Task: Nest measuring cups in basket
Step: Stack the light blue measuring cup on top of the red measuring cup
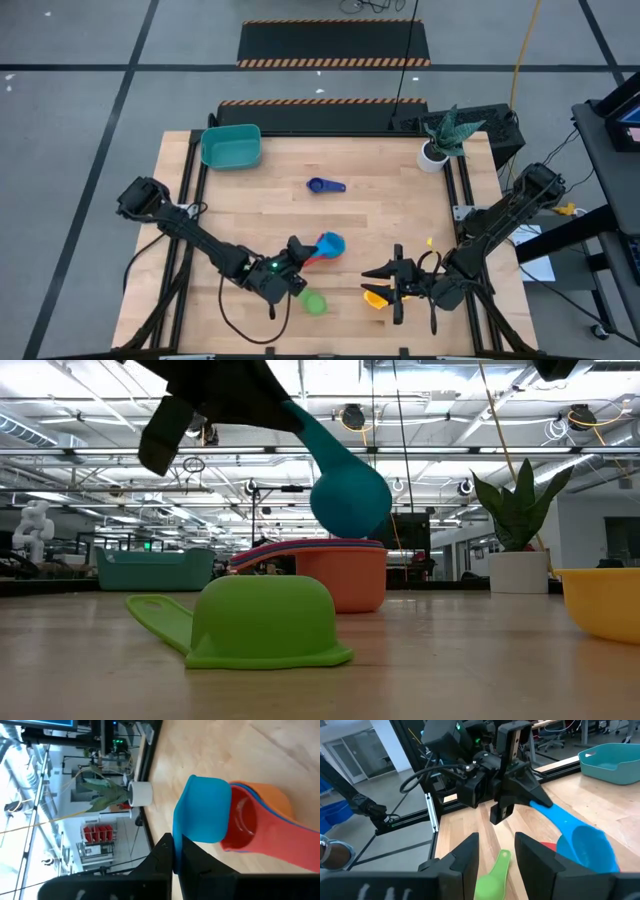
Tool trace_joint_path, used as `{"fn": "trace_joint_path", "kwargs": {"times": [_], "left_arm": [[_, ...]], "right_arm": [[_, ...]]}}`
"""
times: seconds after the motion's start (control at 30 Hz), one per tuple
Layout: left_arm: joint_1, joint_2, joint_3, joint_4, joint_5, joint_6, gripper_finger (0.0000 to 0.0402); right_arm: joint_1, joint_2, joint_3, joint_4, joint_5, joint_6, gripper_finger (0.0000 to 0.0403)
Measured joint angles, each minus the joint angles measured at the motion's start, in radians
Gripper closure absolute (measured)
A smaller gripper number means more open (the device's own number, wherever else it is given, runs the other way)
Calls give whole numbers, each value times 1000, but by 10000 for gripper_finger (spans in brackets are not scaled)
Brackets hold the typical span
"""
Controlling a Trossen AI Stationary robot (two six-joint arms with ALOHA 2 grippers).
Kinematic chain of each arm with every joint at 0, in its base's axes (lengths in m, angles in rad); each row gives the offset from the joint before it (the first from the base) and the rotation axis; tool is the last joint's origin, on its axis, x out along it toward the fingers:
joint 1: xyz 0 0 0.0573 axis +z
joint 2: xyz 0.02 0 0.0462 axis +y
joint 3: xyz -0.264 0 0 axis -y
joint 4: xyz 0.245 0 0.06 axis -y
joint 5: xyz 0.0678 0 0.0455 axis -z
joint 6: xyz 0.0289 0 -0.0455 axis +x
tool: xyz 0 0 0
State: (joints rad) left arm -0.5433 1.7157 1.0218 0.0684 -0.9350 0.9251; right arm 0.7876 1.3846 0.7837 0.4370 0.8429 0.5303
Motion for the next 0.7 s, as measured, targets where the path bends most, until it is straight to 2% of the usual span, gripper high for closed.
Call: {"fn": "trace_joint_path", "kwargs": {"times": [0.43, 0.7], "left_arm": [[41, 1, 0, -66, 1, -60, 386], [42, 1, 0, -76, 97, -69, 383]], "right_arm": [[0, 0, 0, 0, -1, 4, 284], [0, 0, 0, 0, -1, 4, 284]]}}
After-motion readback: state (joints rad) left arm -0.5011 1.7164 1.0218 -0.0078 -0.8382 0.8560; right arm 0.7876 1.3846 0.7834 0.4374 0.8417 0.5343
